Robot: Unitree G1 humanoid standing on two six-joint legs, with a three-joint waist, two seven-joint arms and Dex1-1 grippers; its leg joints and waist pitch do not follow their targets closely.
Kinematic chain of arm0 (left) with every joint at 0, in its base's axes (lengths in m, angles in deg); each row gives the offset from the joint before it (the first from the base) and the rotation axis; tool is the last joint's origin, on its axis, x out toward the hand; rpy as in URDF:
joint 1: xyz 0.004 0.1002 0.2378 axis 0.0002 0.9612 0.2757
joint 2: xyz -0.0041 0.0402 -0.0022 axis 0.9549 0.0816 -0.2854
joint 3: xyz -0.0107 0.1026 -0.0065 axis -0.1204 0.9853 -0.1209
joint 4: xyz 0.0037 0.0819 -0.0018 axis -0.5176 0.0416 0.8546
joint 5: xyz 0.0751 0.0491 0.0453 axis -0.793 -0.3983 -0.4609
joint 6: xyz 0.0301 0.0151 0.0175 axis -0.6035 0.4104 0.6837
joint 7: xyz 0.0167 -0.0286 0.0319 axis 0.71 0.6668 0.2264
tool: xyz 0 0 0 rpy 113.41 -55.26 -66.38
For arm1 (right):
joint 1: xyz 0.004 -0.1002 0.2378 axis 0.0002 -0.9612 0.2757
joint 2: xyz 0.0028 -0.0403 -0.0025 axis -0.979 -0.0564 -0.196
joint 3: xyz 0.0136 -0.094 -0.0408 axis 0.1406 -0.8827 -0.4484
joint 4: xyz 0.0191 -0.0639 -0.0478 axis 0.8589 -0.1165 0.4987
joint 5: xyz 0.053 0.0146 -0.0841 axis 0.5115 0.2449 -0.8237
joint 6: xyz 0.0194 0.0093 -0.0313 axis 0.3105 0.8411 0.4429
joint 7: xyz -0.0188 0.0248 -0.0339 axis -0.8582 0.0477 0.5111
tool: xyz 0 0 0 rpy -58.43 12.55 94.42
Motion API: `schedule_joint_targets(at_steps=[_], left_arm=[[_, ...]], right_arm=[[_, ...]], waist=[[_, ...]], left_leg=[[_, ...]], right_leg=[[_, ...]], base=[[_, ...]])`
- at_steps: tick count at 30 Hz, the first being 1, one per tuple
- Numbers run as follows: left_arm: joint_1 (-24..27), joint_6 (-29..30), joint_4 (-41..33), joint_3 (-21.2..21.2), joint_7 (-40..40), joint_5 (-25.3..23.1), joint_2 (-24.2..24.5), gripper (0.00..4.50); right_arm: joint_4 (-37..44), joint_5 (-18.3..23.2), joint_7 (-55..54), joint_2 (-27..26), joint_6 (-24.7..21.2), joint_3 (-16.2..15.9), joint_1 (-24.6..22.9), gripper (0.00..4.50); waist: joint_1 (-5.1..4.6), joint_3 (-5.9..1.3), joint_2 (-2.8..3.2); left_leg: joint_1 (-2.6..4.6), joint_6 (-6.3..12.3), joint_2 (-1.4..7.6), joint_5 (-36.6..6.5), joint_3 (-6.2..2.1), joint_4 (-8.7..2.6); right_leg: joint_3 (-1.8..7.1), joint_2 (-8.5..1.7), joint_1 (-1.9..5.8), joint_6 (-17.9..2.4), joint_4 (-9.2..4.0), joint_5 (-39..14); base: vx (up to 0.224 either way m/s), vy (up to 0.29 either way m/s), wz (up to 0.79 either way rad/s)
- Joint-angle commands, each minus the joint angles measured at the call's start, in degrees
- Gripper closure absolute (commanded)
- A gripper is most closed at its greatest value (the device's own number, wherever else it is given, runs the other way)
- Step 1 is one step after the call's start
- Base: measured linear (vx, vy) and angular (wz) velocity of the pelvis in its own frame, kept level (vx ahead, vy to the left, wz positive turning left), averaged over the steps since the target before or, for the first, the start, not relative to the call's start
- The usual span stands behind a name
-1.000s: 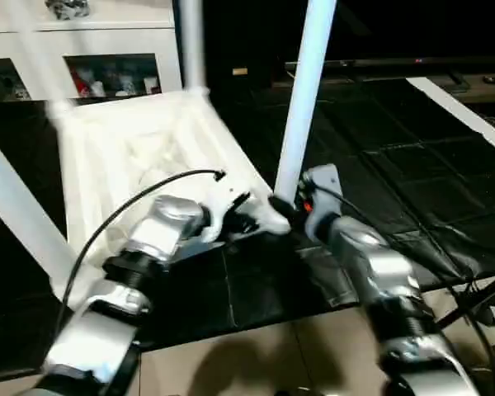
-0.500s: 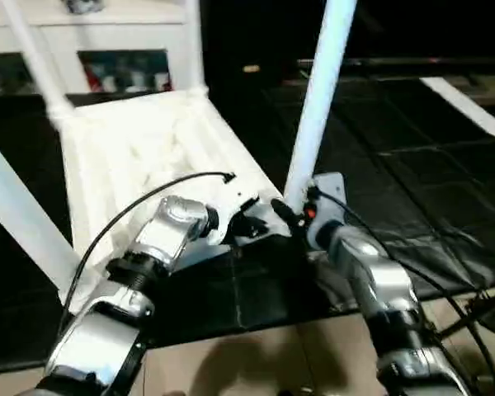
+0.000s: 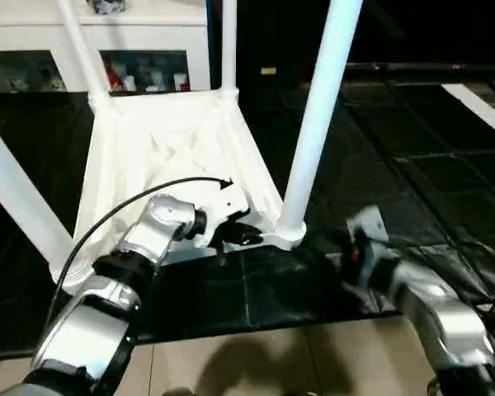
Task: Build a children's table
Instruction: Rotate leg to tighten
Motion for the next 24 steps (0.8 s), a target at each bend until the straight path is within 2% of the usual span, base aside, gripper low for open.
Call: schedule_joint_targets(at_steps=[1,2,3,5,6,7,9,10,11,13,14,15,17,18,20,21,22,23,24], left_arm=[[-1.4,-2.1,-2.6,-1.3,1.2,2.1,-0.6,4.50],[-1.2,-1.9,-3.1,-1.6,1.5,2.5,-0.5,4.50],[-0.9,-1.7,-3.7,-1.9,1.8,3.0,-0.3,4.23],[0.0,0.6,-6.1,-3.3,2.2,4.9,-0.1,4.23],[1.7,4.1,-10.3,-4.9,1.9,7.0,0.2,4.23],[2.2,5.0,-11.5,-5.2,1.7,7.5,0.3,3.88],[4.3,7.6,-15.5,-6.0,1.7,8.9,1.0,3.85],[5.1,8.2,-16.7,-6.2,1.6,9.2,1.2,3.80],[6.2,9.1,-18.3,-6.7,1.3,9.7,1.4,3.65],[8.7,11.4,-22.4,-8.0,0.0,11.0,1.9,3.49],[9.9,12.6,-24.4,-8.7,-0.6,11.6,2.3,3.43],[11.2,14.4,-26.9,-9.5,-1.2,12.5,2.7,3.43],[14.7,19.0,-33.2,-11.5,-2.8,14.8,3.7,3.17],[16.7,20.7,-36.1,-12.4,-3.2,15.8,4.3,3.04],[20.3,23.7,-41.0,-13.9,-4.3,17.2,5.2,3.01],[22.2,25.1,-43.1,-14.5,-5.0,17.8,5.5,3.01],[23.1,25.6,-44.2,-14.7,-5.1,18.1,5.6,2.99],[27.1,27.9,-48.6,-15.3,-5.6,19.0,6.3,2.69],[29.8,28.9,-51.3,-15.4,-6.0,19.5,6.8,2.69]], right_arm=[[2.7,1.8,0.6,0.2,-0.7,-0.8,-0.3,0.01],[3.0,2.1,0.7,0.1,-0.7,-0.9,-0.4,0.01],[3.3,2.3,0.7,-0.2,-0.6,-1.0,-0.5,0.00],[4.2,3.0,0.7,-0.9,-1.1,-1.1,-0.4,0.00],[6.0,4.9,1.6,-1.8,-2.2,-1.1,-0.2,0.00],[6.4,5.5,1.8,-2.0,-2.4,-1.1,-0.1,0.00],[8.1,8.5,3.0,-3.0,-3.9,-0.9,0.5,0.00],[8.3,9.5,3.4,-3.4,-4.3,-0.8,0.8,0.00],[8.7,10.8,3.7,-3.8,-4.9,-0.7,1.1,0.00],[9.6,13.2,4.0,-4.8,-6.3,-0.4,1.8,0.00],[9.8,14.2,3.8,-5.4,-6.7,-0.2,2.2,0.00],[10.1,15.1,3.6,-6.0,-6.9,0.0,2.6,0.00],[10.7,17.4,2.2,-7.7,-7.9,1.1,3.6,0.00],[11.0,18.5,1.7,-8.5,-8.4,1.6,4.2,0.00],[11.2,19.8,0.8,-9.6,-8.8,2.2,4.9,0.00],[11.1,20.1,0.5,-10.0,-8.8,2.3,5.2,0.00],[11.1,20.1,0.3,-10.1,-8.8,2.3,5.3,0.00],[10.6,19.5,-0.6,-10.6,-8.5,2.0,5.8,0.00],[10.1,18.8,-1.5,-10.9,-8.1,1.7,6.2,0.00]], waist=[[0.05,-4.42,0.64],[0.08,-4.41,0.46],[0.11,-4.41,0.49],[0.15,-4.44,0.48],[0.32,-4.58,-0.11],[0.23,-4.48,0.24],[0.20,-4.35,0.09],[-0.01,-4.12,0.06],[-0.03,-3.90,0.07],[-0.02,-3.94,-0.14],[-0.09,-3.99,0.50],[-0.07,-4.00,0.69],[-0.02,-4.00,0.73],[-0.05,-4.02,0.59],[-0.10,-3.90,0.60],[-0.22,-3.79,0.57],[-0.09,-3.88,0.84],[-0.07,-3.95,0.76],[-0.25,-3.80,0.69]], left_leg=[[-0.05,2.89,0.89,-12.2,0.02,-3.90],[-0.02,2.80,0.86,-12.5,0.08,-3.88],[-0.07,2.81,0.87,-12.3,0.06,-3.88],[-0.24,2.76,0.97,-11.7,-0.02,-3.91],[-0.24,2.76,1.16,-10.9,0.00,-3.91],[-0.33,2.96,1.35,-10.4,-0.04,-3.97],[-0.28,3.02,1.31,-11.4,-0.02,-3.99],[-0.55,3.13,1.22,-11.9,-0.03,-4.14],[-0.26,3.02,0.97,-13.2,0.15,-4.11],[-0.33,2.61,1.18,-13.3,-0.06,-4.24],[-0.17,1.90,1.26,-14.1,-0.13,-4.37],[-0.13,1.75,1.20,-14.3,-0.16,-4.38],[0.20,1.09,1.26,-14.8,-0.04,-4.36],[-0.03,0.56,1.58,-14.9,-0.33,-4.64],[0.06,0.46,1.55,-15.5,-0.27,-4.71],[-0.01,0.51,1.33,-15.8,-0.19,-4.77],[0.29,0.48,1.34,-15.3,-0.09,-4.65],[0.31,0.12,1.55,-15.1,-0.12,-4.67],[-0.13,0.10,1.54,-14.9,-0.22,-4.86]], right_leg=[[2.69,-2.88,3.84,-10.3,-4.30,-15.5],[2.67,-2.91,3.89,-10.5,-4.35,-15.6],[2.68,-2.97,3.92,-10.5,-4.36,-15.6],[2.69,-3.07,3.98,-10.8,-4.16,-15.1],[2.73,-3.25,4.08,-11.7,-3.80,-14.0],[2.76,-3.20,3.90,-12.5,-3.58,-12.5],[2.71,-3.25,3.98,-12.5,-3.56,-13.5],[2.64,-3.18,4.02,-11.7,-3.76,-15.5],[2.57,-3.08,3.66,-10.1,-4.53,-19.9],[2.66,-3.25,3.80,-9.5,-4.41,-21.4],[2.69,-3.23,3.54,-8.7,-4.59,-22.6],[2.66,-3.18,3.44,-8.6,-4.68,-22.7],[2.74,-3.00,3.13,-8.7,-4.59,-21.9],[2.75,-3.12,3.33,-9.8,-3.88,-19.9],[2.75,-2.97,3.13,-9.7,-3.95,-20.3],[2.71,-2.77,3.09,-9.1,-4.26,-21.2],[2.86,-2.86,2.88,-9.1,-4.35,-20.6],[3.00,-2.84,2.81,-9.8,-3.86,-18.4],[2.98,-2.83,3.04,-9.7,-3.76,-18.3]], base=[[0.000,0.000,0.00],[0.000,0.000,0.00],[0.000,0.000,0.00],[0.000,0.000,0.00],[0.000,0.000,0.00],[0.000,0.000,0.00],[0.000,0.000,0.00],[0.000,0.000,0.00],[0.000,0.000,0.00],[0.000,0.000,0.00],[0.000,0.000,0.00],[0.000,0.000,0.00],[0.000,0.000,0.00],[0.000,0.000,0.00],[0.000,0.000,0.00],[0.000,0.000,0.00],[0.000,0.000,0.00],[0.000,0.000,0.00],[0.000,0.000,0.00]])
